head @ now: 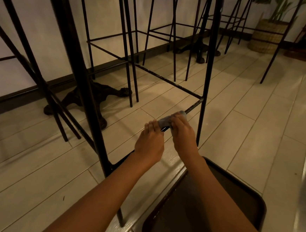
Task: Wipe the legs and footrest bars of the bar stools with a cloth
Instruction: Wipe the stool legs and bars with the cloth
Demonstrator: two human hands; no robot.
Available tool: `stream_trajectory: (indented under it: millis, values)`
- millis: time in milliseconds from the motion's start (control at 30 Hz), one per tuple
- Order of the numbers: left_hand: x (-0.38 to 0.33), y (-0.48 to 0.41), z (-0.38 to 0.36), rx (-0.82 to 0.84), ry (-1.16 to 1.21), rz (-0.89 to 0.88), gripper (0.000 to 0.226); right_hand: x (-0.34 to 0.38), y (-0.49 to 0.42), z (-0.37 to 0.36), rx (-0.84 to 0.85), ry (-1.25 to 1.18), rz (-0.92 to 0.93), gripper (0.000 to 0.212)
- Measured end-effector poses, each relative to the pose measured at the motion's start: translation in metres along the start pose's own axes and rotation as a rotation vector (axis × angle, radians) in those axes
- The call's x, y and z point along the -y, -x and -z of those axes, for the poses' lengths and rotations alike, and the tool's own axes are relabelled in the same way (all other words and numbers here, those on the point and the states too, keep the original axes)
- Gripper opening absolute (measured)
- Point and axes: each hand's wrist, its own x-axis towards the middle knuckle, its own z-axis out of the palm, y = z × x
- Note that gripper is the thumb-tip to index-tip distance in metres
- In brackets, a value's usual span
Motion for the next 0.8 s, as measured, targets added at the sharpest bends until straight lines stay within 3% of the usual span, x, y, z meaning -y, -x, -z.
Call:
stream_trajectory:
  millis: [267, 400, 533, 667, 800]
  values:
    - [-0.006, -0.008, -0.005, -0.066, -0.037, 0.038, 0.055, -0.005, 0.0, -0.001, 0.014, 0.0, 0.034, 0.019]
    - [-0.007, -0.004, -0.009, -0.17, -0.079, 0.009, 0.044, -0.011, -0.005, 0.003, -0.017, 0.005, 0.041, 0.016]
    - [-0.008, -0.002, -0.009, -0.238, -0.199, -0.01, 0.038, -0.006, -0.012, 0.011, -0.039, -0.022, 0.054, 0.035]
    - [-0.008, -0.005, -0.015, -0.397, -0.249, 0.029, 0.025, -0.008, -0.008, 0.008, -0.034, 0.038, 0.052, 0.013]
    - [-0.006, -0.009, -0.022, -0.494, -0.244, 0.035, 0.029, -0.018, -0.004, 0.003, -0.008, 0.058, 0.077, 0.016]
